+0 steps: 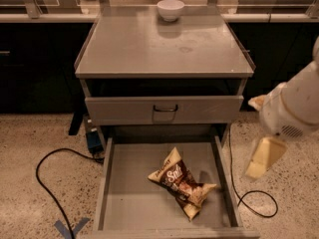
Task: Pick brown chip bag from middle drawer and place on counter
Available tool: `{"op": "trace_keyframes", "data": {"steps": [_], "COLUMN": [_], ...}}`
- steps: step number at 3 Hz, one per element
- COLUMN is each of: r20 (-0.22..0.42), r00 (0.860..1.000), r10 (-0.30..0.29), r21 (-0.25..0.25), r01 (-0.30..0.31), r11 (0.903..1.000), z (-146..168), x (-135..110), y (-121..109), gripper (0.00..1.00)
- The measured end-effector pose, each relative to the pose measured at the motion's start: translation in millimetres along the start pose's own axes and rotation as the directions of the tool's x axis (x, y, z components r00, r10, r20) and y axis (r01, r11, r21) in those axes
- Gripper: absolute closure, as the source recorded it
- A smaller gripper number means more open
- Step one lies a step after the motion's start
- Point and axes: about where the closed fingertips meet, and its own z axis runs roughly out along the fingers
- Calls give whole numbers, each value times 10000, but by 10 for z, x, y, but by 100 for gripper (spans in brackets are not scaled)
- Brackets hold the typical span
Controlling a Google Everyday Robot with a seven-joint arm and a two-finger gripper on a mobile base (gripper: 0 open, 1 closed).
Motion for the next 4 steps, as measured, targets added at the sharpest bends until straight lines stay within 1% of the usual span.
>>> {"op": "trace_keyframes", "data": {"steps": [1, 2, 3, 4], "r20": [-39, -79, 124, 124], "r00": [9988, 9953, 9946, 9946], "r10": [483, 968, 1035, 1035], "r21": [-233, -313, 21, 21], "r01": [-483, -970, -1035, -1035], "r11": [9986, 9948, 9946, 9946], "z": [757, 1447, 1500, 1500], "x": [159, 297, 272, 272], "y": [273, 452, 393, 393], "gripper": [0, 0, 0, 0]}}
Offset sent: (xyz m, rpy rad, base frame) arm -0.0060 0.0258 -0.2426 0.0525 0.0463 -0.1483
